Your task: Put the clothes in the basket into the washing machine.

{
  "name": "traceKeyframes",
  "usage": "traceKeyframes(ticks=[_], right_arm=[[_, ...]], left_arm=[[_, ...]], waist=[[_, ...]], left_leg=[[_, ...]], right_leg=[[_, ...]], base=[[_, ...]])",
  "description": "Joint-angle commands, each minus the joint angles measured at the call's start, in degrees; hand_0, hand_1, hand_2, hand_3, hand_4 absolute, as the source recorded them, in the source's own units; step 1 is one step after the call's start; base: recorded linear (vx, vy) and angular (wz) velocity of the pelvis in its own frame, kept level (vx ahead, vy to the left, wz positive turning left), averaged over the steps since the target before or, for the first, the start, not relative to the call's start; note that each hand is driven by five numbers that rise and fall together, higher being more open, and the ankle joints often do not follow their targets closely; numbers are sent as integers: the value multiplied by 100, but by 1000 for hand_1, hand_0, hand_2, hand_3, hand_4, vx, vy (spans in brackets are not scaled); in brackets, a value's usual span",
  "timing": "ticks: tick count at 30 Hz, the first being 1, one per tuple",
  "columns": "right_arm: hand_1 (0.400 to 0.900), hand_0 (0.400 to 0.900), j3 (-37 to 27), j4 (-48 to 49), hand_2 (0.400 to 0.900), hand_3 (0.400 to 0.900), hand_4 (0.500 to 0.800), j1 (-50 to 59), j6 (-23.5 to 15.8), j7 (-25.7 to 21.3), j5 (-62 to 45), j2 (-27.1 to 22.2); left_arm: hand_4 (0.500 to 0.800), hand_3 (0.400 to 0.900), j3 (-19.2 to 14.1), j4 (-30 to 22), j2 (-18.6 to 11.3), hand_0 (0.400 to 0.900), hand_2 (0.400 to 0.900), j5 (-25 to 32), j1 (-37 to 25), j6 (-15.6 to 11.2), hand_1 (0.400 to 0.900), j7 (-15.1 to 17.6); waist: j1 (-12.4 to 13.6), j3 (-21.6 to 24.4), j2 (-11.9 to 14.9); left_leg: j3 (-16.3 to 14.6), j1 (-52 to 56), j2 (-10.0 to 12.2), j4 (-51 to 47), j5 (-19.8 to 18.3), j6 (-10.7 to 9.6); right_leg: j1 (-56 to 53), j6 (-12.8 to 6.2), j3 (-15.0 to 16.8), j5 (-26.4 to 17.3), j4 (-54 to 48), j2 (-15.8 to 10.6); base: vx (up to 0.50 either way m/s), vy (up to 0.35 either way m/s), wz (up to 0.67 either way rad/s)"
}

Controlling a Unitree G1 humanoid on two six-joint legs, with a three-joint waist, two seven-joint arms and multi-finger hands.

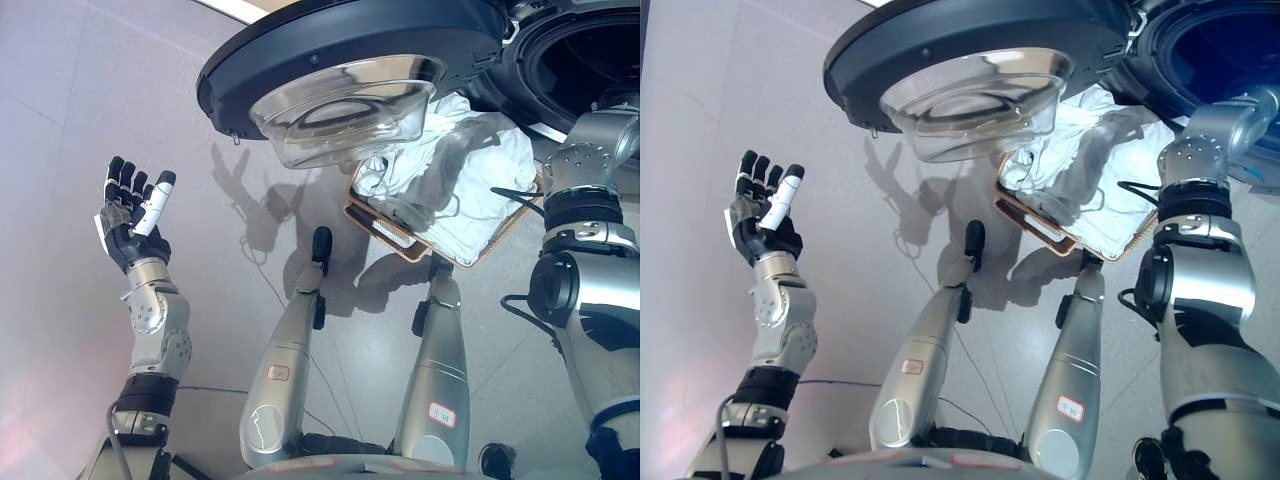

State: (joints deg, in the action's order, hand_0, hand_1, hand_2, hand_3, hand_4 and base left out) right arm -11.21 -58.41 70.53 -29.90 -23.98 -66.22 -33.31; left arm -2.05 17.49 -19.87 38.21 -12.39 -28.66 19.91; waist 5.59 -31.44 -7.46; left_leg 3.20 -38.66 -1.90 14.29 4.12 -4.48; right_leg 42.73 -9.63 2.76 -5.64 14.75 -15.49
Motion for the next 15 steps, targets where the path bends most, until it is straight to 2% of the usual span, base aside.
traceKeyframes(ticks=[1,8,9,10,11,13,14,15], right_arm=[[900,900,796,325,900,900,800,294,-371,188,558,-591],[900,900,789,376,900,900,800,179,-366,163,616,-377],[900,900,620,437,900,900,800,70,-516,171,392,-102],[900,900,605,455,900,900,800,50,-525,176,388,-85],[900,900,597,227,900,900,800,-16,-489,-106,602,29],[900,900,760,205,900,900,800,-196,-201,-191,1026,228],[900,900,759,231,900,900,800,-197,-190,-227,1063,240],[900,900,999,247,900,900,800,-444,149,-265,1713,252]], left_arm=[[800,900,-351,-417,-245,900,900,-152,257,-581,900,149],[800,900,-377,-388,-241,900,900,-142,229,-585,900,178],[800,900,-359,-353,-199,900,900,-112,222,-564,900,209],[800,900,-363,-354,-213,900,900,-111,227,-564,900,211],[800,900,-351,-275,-222,900,900,-152,192,-520,900,288],[800,900,-357,-204,-254,900,900,-242,135,-486,900,328],[800,900,-363,-205,-251,900,900,-247,135,-487,900,331],[800,900,-405,-206,-284,900,900,-308,160,-480,900,296]], waist=[[-99,591,-732],[-135,588,-673],[-135,595,-665],[-134,598,-654],[-146,608,-630],[-169,607,-581],[-176,603,-584],[-190,612,-522]], left_leg=[[200,-205,-40,-557,264,17],[184,-213,-33,-508,249,27],[179,-159,-28,-499,182,30],[178,-183,-26,-511,239,32],[176,-157,-18,-501,217,36],[168,-90,3,-469,155,36],[169,-111,3,-477,204,37],[170,-36,13,-430,133,38]], right_leg=[[123,153,-93,111,140,155],[122,171,-79,102,147,178],[60,167,-95,160,147,176],[73,169,-94,91,111,179],[30,173,-94,84,82,182],[-58,173,-106,106,61,196],[-47,175,-106,48,34,198],[-155,181,-131,113,66,197]], base=[[5,-1,-4],[9,-2,-1],[0,0,0],[11,-6,-8],[1,-4,-8],[15,-9,-6],[0,0,0],[3,-34,3]])
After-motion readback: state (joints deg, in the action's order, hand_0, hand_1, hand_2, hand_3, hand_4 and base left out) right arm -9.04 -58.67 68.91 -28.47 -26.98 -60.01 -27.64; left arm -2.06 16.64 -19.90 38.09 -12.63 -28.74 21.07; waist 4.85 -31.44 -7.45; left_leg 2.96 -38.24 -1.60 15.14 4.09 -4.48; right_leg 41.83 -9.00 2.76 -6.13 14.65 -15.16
